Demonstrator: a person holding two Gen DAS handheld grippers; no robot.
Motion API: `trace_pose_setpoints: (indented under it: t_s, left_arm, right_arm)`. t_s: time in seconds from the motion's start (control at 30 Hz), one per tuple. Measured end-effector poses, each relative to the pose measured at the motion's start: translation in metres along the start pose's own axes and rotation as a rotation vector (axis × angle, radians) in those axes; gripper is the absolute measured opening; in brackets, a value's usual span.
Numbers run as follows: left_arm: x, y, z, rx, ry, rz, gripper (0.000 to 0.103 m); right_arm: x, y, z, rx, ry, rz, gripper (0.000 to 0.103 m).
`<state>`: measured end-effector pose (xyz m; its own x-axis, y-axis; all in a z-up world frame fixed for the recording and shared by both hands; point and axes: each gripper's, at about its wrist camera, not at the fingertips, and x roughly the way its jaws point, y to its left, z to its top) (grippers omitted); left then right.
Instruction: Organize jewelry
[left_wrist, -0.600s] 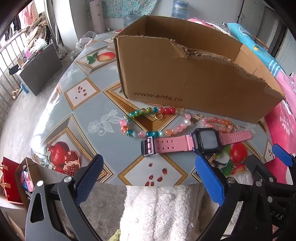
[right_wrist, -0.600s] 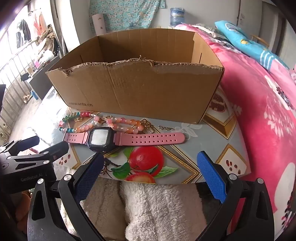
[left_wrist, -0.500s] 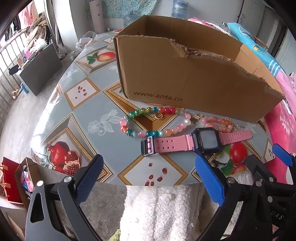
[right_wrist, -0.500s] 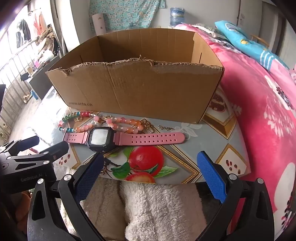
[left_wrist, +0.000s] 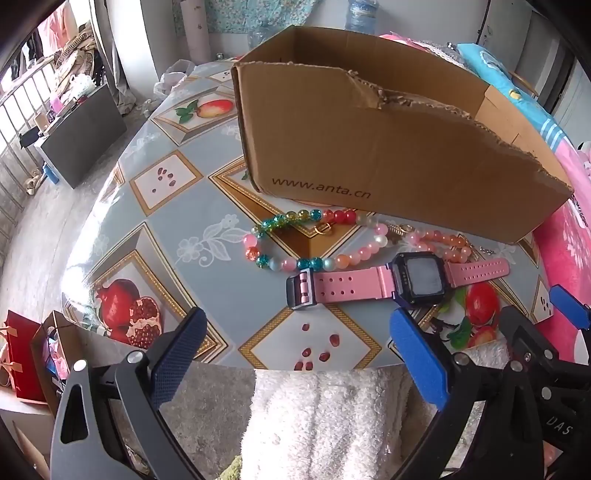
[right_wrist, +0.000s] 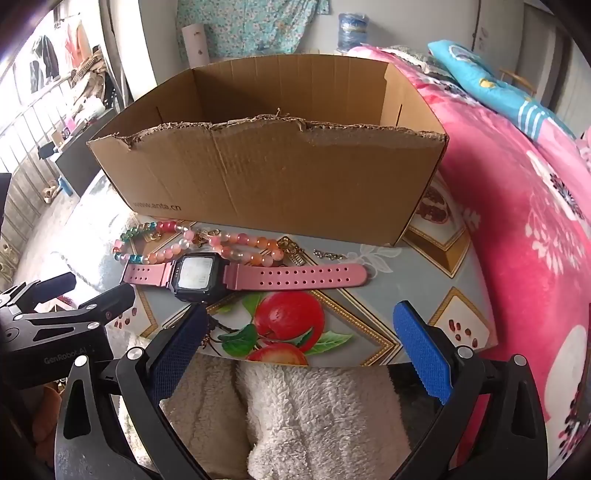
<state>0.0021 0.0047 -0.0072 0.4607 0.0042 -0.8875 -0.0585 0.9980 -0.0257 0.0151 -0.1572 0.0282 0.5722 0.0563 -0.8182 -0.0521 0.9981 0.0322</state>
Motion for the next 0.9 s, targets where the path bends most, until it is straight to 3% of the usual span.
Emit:
trace_pose_setpoints:
  t_s: [0.9]
  left_arm:
    - [-0.0031,0.0028,0.0024,0.005,-0.004,0.02,0.097]
  right_arm:
    - [-0.0019,0.0017,-0.0008,-0.012,0.008,-0.019,0.096]
